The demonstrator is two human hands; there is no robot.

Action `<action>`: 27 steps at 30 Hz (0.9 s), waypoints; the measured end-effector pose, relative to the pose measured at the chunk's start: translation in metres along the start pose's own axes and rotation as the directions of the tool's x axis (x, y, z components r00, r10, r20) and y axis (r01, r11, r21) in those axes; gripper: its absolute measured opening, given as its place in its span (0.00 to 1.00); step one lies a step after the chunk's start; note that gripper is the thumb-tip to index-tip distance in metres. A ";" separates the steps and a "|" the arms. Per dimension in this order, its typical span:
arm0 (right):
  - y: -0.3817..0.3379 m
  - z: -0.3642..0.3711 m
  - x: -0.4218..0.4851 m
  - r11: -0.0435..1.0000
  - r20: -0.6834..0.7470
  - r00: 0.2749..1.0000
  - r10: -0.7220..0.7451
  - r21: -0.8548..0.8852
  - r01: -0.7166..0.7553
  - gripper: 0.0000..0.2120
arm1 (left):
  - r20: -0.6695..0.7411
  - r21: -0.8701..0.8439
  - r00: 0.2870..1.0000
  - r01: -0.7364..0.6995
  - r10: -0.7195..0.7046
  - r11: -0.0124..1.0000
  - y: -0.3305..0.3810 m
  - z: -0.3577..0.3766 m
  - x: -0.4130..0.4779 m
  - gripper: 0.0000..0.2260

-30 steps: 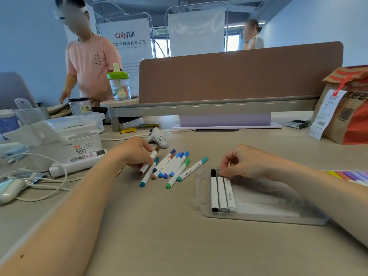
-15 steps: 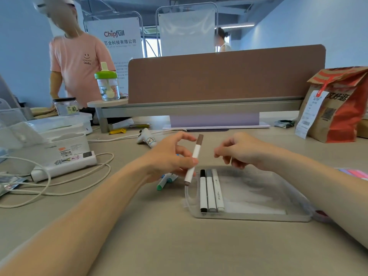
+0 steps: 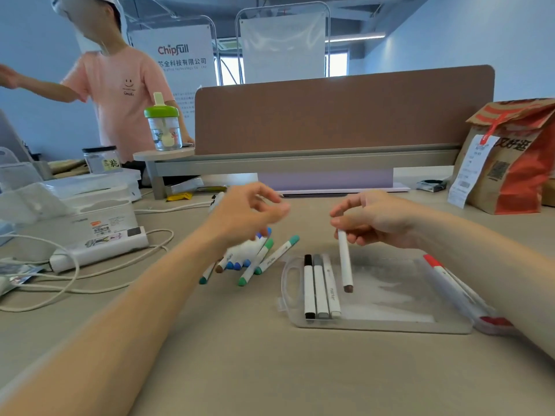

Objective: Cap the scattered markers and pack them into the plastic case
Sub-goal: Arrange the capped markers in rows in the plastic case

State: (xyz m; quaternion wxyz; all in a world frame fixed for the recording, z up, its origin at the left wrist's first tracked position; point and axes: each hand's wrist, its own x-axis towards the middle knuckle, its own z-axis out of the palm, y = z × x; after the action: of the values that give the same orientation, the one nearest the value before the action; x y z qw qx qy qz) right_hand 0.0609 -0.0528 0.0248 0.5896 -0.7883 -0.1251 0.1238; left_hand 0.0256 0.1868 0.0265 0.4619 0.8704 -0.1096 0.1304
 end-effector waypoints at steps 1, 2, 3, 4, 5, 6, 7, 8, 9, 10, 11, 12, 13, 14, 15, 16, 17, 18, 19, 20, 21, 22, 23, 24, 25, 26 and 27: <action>0.001 -0.003 0.000 0.999 0.002 0.999 0.034 -0.023 -0.034 0.12 | -0.062 0.045 0.998 0.019 -0.017 0.999 -0.006 -0.010 0.004 0.07; 0.003 -0.005 0.000 0.997 0.002 0.998 0.064 -0.044 -0.064 0.11 | -0.107 0.125 0.994 0.044 -0.031 0.991 -0.013 -0.018 0.007 0.07; 0.004 -0.006 0.000 0.994 0.002 0.996 0.089 -0.062 -0.089 0.11 | -0.129 0.231 0.991 0.071 -0.042 0.970 -0.022 -0.026 0.010 0.07; 0.005 -0.006 0.001 0.991 0.005 0.994 0.109 -0.079 -0.108 0.11 | -0.132 0.334 0.990 0.100 -0.059 0.937 -0.029 -0.032 0.013 0.07; 0.006 -0.005 0.001 0.988 0.012 0.992 0.124 -0.095 -0.122 0.10 | -0.115 0.417 0.989 0.128 -0.088 0.900 -0.036 -0.035 0.015 0.08; 0.007 -0.004 0.002 0.985 0.022 0.990 0.137 -0.107 -0.134 0.10 | -0.091 0.475 0.988 0.157 -0.129 0.866 -0.041 -0.037 0.016 0.09; 0.008 -0.002 0.003 0.983 0.032 0.989 0.148 -0.114 -0.143 0.11 | -0.060 0.514 0.982 0.182 -0.177 0.838 -0.046 -0.038 0.018 0.09; 0.009 -0.001 0.003 0.982 0.040 0.987 0.155 -0.113 -0.150 0.12 | -0.028 0.548 0.975 0.200 -0.220 0.812 -0.049 -0.037 0.018 0.09; 0.010 0.000 0.004 0.982 0.044 0.986 0.160 -0.110 -0.155 0.12 | 0.001 0.582 0.966 0.209 -0.258 0.786 -0.051 -0.036 0.019 0.08; 0.010 0.001 0.004 0.981 0.045 0.985 0.165 -0.109 -0.159 0.13 | 0.026 0.615 0.956 0.214 -0.291 0.759 -0.052 -0.034 0.020 0.07; 0.011 0.002 0.004 0.980 0.045 0.985 0.168 -0.112 -0.162 0.13 | 0.043 0.650 0.948 0.215 -0.317 0.729 -0.053 -0.032 0.020 0.07; 0.011 0.003 0.004 0.979 0.046 0.984 0.171 -0.119 -0.165 0.13 | 0.050 0.685 0.941 0.211 -0.334 0.697 -0.054 -0.030 0.020 0.08; 0.012 0.004 0.004 0.978 0.051 0.984 0.174 -0.128 -0.166 0.13 | 0.049 0.718 0.937 0.207 -0.346 0.664 -0.054 -0.029 0.021 0.09; 0.012 0.004 0.004 0.976 0.062 0.982 0.178 -0.139 -0.168 0.13 | 0.042 0.747 0.934 0.206 -0.354 0.632 -0.055 -0.028 0.021 0.11; 0.012 0.005 0.003 0.974 0.079 0.979 0.186 -0.147 -0.173 0.13 | 0.035 0.771 0.932 0.205 -0.361 0.603 -0.055 -0.027 0.022 0.12; 0.011 0.006 0.002 0.972 0.102 0.975 0.196 -0.152 -0.180 0.14 | 0.030 0.790 0.930 0.203 -0.367 0.579 -0.056 -0.026 0.022 0.13; 0.010 0.006 0.000 0.970 0.126 0.970 0.206 -0.154 -0.186 0.15 | 0.028 0.800 0.926 0.205 -0.377 0.563 -0.057 -0.024 0.023 0.13; 0.008 0.007 -0.001 0.969 0.147 0.966 0.213 -0.158 -0.190 0.15 | 0.029 0.807 0.922 0.206 -0.386 0.553 -0.058 -0.023 0.024 0.14; 0.007 0.008 -0.002 0.968 0.159 0.963 0.216 -0.165 -0.190 0.16 | 0.034 0.812 0.917 0.206 -0.398 0.546 -0.058 -0.022 0.025 0.14; 0.006 0.008 -0.003 0.967 0.165 0.962 0.217 -0.174 -0.188 0.16 | 0.042 0.816 0.913 0.203 -0.406 0.541 -0.059 -0.022 0.026 0.14; 0.005 0.009 -0.003 0.965 0.163 0.962 0.217 -0.183 -0.187 0.16 | 0.049 0.817 0.909 0.201 -0.414 0.540 -0.059 -0.023 0.026 0.14; 0.005 0.010 -0.003 0.964 0.157 0.963 0.217 -0.193 -0.186 0.16 | 0.055 0.816 0.906 0.201 -0.419 0.543 -0.059 -0.024 0.027 0.14; 0.005 0.010 -0.003 0.962 0.148 0.965 0.216 -0.204 -0.184 0.16 | 0.061 0.811 0.904 0.203 -0.424 0.549 -0.059 -0.024 0.027 0.14; 0.006 0.011 -0.003 0.959 0.136 0.967 0.215 -0.217 -0.183 0.16 | 0.065 0.806 0.902 0.204 -0.427 0.555 -0.060 -0.025 0.027 0.14; 0.006 0.012 -0.003 0.956 0.123 0.969 0.214 -0.232 -0.182 0.16 | 0.069 0.804 0.901 0.204 -0.429 0.559 -0.060 -0.025 0.027 0.14; 0.006 0.012 -0.003 0.952 0.110 0.971 0.213 -0.247 -0.181 0.16 | 0.073 0.805 0.900 0.202 -0.431 0.558 -0.060 -0.025 0.028 0.15; 0.006 0.013 -0.003 0.949 0.100 0.972 0.211 -0.261 -0.179 0.16 | 0.078 0.807 0.897 0.200 -0.435 0.556 -0.060 -0.025 0.028 0.15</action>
State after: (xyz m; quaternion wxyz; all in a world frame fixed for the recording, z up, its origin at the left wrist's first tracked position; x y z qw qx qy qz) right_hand 0.0538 -0.0441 0.0161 0.4613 -0.8552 -0.0983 0.2147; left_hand 0.0678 0.2385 0.0023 0.0335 0.9970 0.0569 -0.0404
